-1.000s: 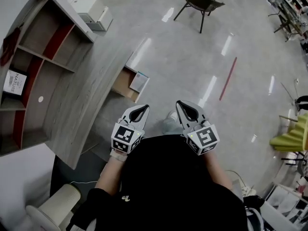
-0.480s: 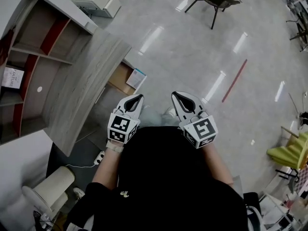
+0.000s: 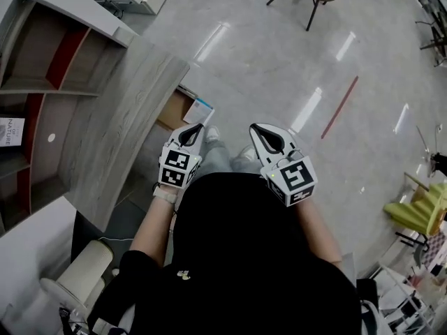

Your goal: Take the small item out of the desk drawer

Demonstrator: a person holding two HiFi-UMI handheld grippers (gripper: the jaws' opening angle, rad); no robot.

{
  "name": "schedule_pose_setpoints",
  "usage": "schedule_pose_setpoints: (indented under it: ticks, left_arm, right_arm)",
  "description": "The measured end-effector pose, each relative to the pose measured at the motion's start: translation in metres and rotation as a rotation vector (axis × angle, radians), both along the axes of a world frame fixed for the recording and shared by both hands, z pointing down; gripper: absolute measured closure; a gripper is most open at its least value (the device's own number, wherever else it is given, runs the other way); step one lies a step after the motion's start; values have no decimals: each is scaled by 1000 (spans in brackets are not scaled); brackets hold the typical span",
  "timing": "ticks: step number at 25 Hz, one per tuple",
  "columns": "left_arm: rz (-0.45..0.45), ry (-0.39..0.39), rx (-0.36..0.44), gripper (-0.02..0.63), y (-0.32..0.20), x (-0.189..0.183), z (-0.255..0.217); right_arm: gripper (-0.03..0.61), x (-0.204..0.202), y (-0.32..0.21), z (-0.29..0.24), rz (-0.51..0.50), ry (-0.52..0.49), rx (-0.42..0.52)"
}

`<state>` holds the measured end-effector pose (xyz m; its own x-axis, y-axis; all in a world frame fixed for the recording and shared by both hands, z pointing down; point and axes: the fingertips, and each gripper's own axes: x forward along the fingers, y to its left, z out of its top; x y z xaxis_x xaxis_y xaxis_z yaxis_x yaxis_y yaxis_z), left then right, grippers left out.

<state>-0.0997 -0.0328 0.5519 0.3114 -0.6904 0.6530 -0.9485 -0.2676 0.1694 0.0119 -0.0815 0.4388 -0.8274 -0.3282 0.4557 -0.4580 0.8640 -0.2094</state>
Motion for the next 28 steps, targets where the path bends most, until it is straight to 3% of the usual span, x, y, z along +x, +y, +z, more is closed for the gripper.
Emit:
schedule_pose_setpoints:
  ticks: [10, 24, 28]
  left_arm:
    - [70, -52, -191, 600, -16, -44, 113]
    - [257, -134, -394, 369, -28, -68, 232]
    - [294, -120, -457, 342, -25, -70, 259]
  right_arm:
    - [581, 3, -33, 18, 151, 122, -20]
    - [581, 50, -31, 38, 368, 291, -56]
    - [581, 53, -25, 40, 402, 329, -59]
